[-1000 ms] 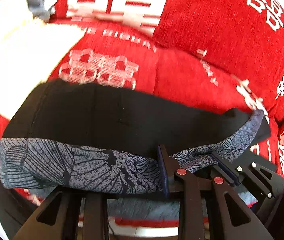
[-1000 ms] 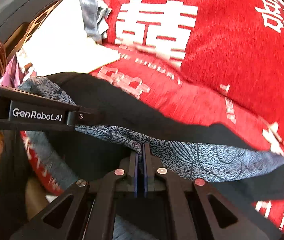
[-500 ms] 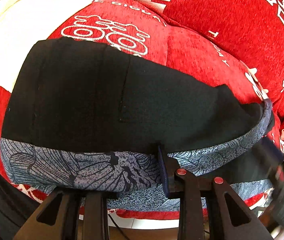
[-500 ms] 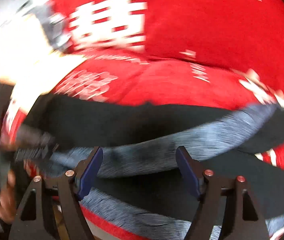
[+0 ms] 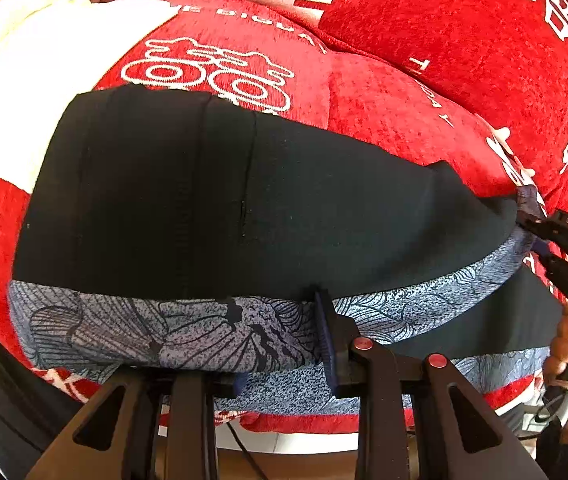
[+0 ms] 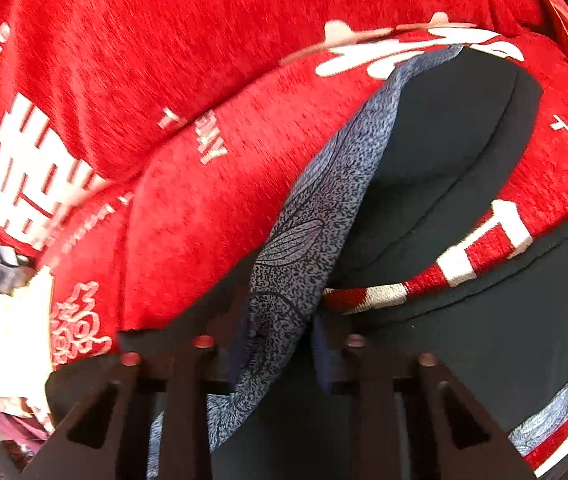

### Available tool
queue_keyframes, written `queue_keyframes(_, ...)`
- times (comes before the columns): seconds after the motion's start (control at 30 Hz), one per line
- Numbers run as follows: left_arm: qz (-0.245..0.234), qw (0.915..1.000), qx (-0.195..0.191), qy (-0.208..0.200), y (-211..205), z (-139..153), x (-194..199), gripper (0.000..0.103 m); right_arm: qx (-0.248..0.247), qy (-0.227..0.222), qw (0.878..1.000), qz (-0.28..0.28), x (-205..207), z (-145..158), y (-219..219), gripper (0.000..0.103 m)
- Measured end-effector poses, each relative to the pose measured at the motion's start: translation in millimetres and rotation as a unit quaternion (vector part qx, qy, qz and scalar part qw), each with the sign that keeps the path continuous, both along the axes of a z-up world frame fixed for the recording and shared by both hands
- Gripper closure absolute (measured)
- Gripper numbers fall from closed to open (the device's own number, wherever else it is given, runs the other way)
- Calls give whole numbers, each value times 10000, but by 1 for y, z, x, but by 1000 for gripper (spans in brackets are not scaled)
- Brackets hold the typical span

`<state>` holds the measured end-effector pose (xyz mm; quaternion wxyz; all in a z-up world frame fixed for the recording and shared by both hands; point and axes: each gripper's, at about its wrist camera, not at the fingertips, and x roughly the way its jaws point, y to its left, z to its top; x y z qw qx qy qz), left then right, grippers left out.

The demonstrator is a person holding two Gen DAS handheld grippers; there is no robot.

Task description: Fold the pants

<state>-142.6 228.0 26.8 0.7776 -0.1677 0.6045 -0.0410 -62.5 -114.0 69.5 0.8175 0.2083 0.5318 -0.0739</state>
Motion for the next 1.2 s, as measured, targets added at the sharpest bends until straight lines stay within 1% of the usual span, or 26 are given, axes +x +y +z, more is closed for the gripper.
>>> queue_keyframes(0.07,-8,9999,105,6,1,2,-2,72,-126,-96,9999,55,-12,6,2,75)
queue_keyframes(0.1,-30,9998,186,15,2,2,-5,72,-250,-130,9995,132,-24,8,6,75)
queue_keyframes(0.23,-73,9993,359,100,7,-3,-13,72,-524,-96,9982,281,-64,10,16,76)
queue_keyframes(0.27,-82,9992,371,113,9,-4,-16,72,-604,-94,9977,297,-72,11,20,77)
queue_keyframes(0.3,-91,9991,404,124,10,-6,-18,72,-739,-119,9966,343,-84,13,24,86)
queue_keyframes(0.33,-105,9988,457,127,12,-8,-21,72,-865,-119,9955,377,-92,14,26,87)
queue_keyframes(0.4,-81,9988,451,191,17,-16,-25,72,-1218,23,9913,508,-103,8,35,87)
queue_keyframes(0.47,-65,9988,425,235,18,-21,-26,72,-1231,227,9900,645,-106,-4,36,87)
queue_keyframes(0.5,-85,9987,455,207,17,-20,-27,72,-1125,334,9909,663,-107,-10,34,87)
queue_keyframes(0.57,-141,9980,584,170,14,-18,-28,72,-820,352,9944,574,-109,-13,25,85)
queue_keyframes(0.6,-165,9977,640,161,12,-17,-29,72,-748,270,9953,560,-108,-8,23,78)
queue_keyframes(0.63,-179,9974,681,156,11,-17,-29,72,-785,195,9951,564,-107,-3,23,72)
queue_keyframes(0.67,-180,9973,696,157,11,-17,-30,72,-906,60,9942,571,-104,5,22,54)
queue_keyframes(0.7,-177,9973,699,157,11,-17,-30,72,-1056,-79,9928,561,-100,14,21,34)
queue_keyframes(0.77,-159,9974,690,160,11,-17,-30,72,-1244,-290,9907,460,-90,29,17,21)
queue_keyframes(0.8,-159,9973,697,160,11,-16,-31,72,-1330,-352,9898,374,-81,35,13,21)
queue_keyframes(0.87,-162,9972,723,133,10,-15,-31,72,-1522,-316,9875,255,-59,39,8,21)
queue_keyframes(0.93,-171,9966,795,124,7,-14,-31,70,-1800,-50,9836,95,-27,36,0,21)
queue_keyframes(0.97,-175,9962,849,121,7,-13,-33,67,-1859,150,9825,24,-12,30,-6,21)
queue_keyframes(1.03,-122,9939,1087,103,2,-11,-31,39,-1914,555,9799,-134,19,16,-17,21)
queue_keyframes(1.07,-104,9932,1160,68,2,-9,-32,37,-1950,738,9779,-151,31,8,-21,21)
queue_keyframes(1.1,-110,9929,1182,38,2,-8,-34,37,-2030,965,9743,-133,43,-2,-24,21)
queue_keyframes(1.13,-157,9928,1188,43,2,-7,-35,37,-2143,1255,9687,-67,54,-18,-24,21)
queue_keyframes(1.17,-192,9927,1190,44,2,-6,-36,37,-2136,1479,9657,62,60,-32,-27,24)
queue_keyframes(1.2,-230,9926,1192,28,1,-5,-38,37,-2095,1431,9672,162,59,-38,-31,30)
